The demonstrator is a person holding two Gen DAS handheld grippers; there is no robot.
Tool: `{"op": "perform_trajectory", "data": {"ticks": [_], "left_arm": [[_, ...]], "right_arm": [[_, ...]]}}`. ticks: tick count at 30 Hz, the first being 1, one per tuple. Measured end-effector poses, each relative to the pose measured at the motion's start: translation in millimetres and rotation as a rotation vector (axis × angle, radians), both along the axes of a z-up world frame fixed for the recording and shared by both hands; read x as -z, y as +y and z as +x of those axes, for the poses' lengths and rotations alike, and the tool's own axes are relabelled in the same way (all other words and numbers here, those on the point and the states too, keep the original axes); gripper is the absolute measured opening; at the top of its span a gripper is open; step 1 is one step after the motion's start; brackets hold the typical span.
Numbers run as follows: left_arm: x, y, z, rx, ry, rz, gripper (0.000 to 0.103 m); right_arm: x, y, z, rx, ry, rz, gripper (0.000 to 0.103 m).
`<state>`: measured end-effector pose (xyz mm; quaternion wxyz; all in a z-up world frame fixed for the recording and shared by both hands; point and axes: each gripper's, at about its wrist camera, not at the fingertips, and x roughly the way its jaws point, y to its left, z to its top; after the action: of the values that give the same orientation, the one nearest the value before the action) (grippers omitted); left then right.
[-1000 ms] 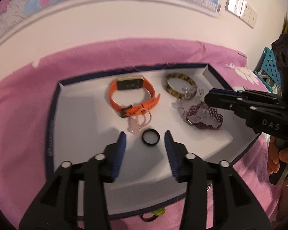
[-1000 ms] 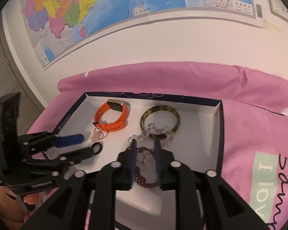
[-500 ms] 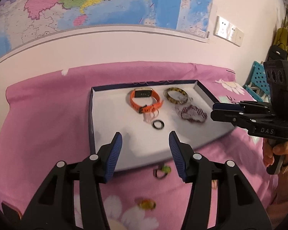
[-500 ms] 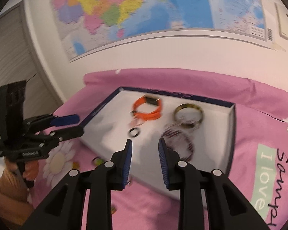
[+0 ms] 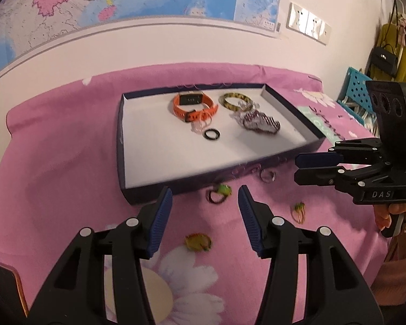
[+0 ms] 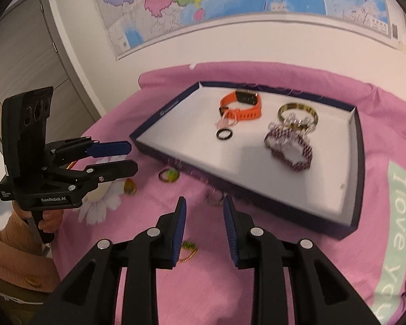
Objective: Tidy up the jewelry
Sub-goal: 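Move the left gripper to the yellow stone ring while the right gripper reaches the gold chain pendant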
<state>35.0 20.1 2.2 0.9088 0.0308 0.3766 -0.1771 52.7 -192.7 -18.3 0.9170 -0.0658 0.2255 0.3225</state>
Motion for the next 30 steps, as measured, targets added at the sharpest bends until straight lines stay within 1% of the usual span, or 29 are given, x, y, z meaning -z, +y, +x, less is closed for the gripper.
{"op": "perform_trajectory", "data": {"ticks": [4,6,7,16,22,25,28,30], "left_arm": [[7.0,-1.8,-11.4,0.020,0.014,0.017,0.052],[9.4,-1.5,-15.3,0.026,0.021,0.024,0.053],[10.5,-0.9,-17.2,0.026,0.024,0.027,0.053],[20.5,4.1,-18.4,0.006,0.060,0.028,0.053],[25.0,2.2,-15.5,0.008,0.078,0.040,0.052],[25.8,3.8,-14.9,0.004,0.086,0.031,0.051],[26.1,5.6,-14.5,0.002,0.091,0.020,0.050],[26.3,5.7,-14.7,0.003,0.092,0.018,0.046]], "right_arm": [[11.5,0.9,-6.3,-0.002,0.018,-0.003,0.031],[16.4,2.0,-9.9,-0.003,0.023,-0.013,0.034],[18.3,2.6,-11.2,0.001,0.024,-0.020,0.037],[32.7,7.0,-22.6,0.013,0.040,-0.045,0.038],[37.8,18.5,-31.5,0.040,0.008,-0.081,0.041],[38.5,24.4,-32.7,0.061,-0.010,-0.108,0.038],[38.8,25.8,-31.9,0.082,-0.020,-0.122,0.030],[38.3,24.0,-30.8,0.093,-0.021,-0.120,0.025]]}}
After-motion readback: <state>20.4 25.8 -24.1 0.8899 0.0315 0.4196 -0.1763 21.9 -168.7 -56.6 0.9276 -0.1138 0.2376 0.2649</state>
